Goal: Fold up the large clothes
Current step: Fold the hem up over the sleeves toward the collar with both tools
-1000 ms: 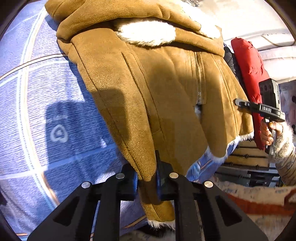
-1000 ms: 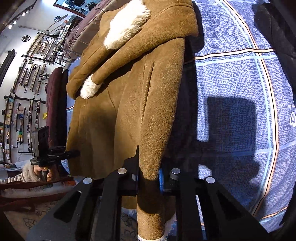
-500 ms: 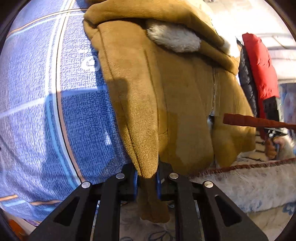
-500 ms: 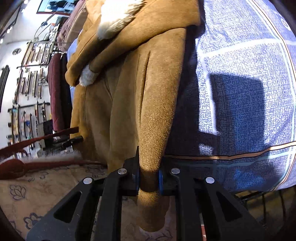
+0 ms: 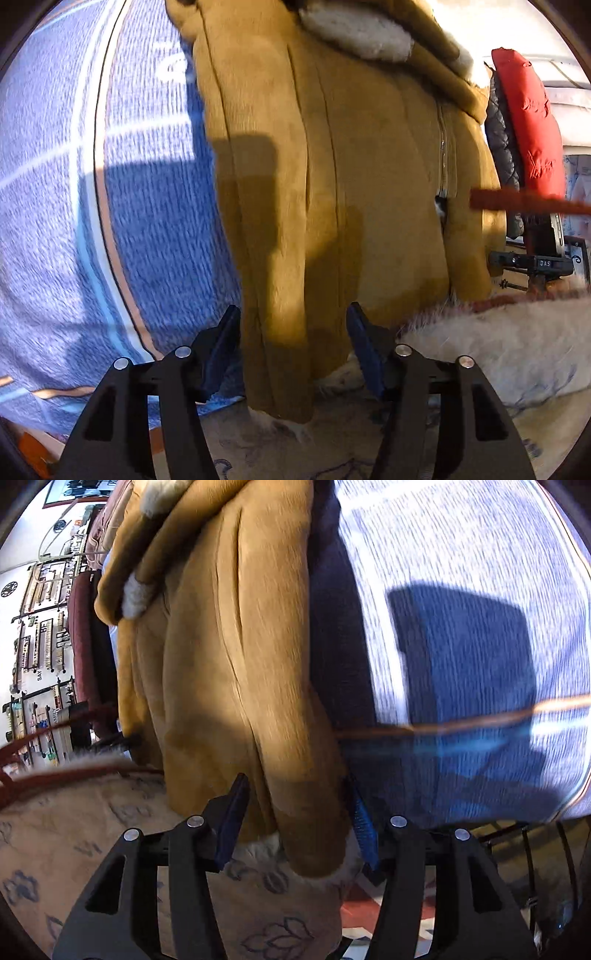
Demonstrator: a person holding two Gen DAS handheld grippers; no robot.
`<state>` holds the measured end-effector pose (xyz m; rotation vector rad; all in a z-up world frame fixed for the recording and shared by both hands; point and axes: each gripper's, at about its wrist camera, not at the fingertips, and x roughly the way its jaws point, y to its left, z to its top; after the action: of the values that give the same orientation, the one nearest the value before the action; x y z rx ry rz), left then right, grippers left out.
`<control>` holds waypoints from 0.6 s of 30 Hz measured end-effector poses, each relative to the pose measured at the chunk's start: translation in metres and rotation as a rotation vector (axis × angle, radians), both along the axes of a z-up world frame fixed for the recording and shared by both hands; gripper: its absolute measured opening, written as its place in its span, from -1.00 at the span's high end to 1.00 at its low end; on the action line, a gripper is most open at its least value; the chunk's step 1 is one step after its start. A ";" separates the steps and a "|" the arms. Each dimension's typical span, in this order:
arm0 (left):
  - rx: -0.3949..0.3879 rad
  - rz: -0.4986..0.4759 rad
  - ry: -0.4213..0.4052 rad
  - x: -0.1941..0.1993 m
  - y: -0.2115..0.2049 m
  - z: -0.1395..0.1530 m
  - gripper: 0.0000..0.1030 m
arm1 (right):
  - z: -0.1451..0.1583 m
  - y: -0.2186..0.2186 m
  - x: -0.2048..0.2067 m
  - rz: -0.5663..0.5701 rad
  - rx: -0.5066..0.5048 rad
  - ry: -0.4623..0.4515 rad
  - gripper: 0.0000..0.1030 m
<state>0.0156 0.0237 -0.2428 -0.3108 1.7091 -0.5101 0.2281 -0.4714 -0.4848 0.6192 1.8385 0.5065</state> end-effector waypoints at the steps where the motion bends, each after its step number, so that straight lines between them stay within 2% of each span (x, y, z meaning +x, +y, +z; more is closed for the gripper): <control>1: -0.004 0.000 0.011 -0.001 0.000 -0.001 0.11 | 0.000 0.002 -0.004 -0.008 0.015 0.006 -0.01; 2: 0.002 -0.009 0.013 -0.002 -0.001 0.000 0.25 | -0.001 0.003 -0.006 -0.015 0.023 0.016 0.08; 3: 0.014 -0.023 0.003 -0.001 -0.002 0.003 0.44 | -0.001 0.004 -0.007 -0.015 0.030 0.024 0.27; 4: 0.023 -0.035 -0.004 0.000 -0.002 0.006 0.51 | 0.002 0.006 -0.008 -0.004 0.033 0.020 0.46; 7: -0.011 -0.016 -0.046 0.011 0.001 0.026 0.61 | 0.014 0.011 -0.003 0.046 0.014 -0.014 0.69; 9: -0.041 -0.004 -0.091 0.020 0.001 0.045 0.63 | 0.026 0.011 0.003 0.049 0.025 -0.038 0.73; 13: -0.072 0.023 -0.193 0.044 -0.003 0.081 0.65 | 0.064 0.001 0.026 0.046 0.076 -0.142 0.76; 18: -0.104 0.157 -0.333 0.098 0.011 0.127 0.65 | 0.114 -0.005 0.084 -0.008 0.133 -0.326 0.76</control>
<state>0.1137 0.0345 -0.1154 -0.4073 1.3267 -0.5054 0.3126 -0.4768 -0.3708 0.5942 1.5028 0.6864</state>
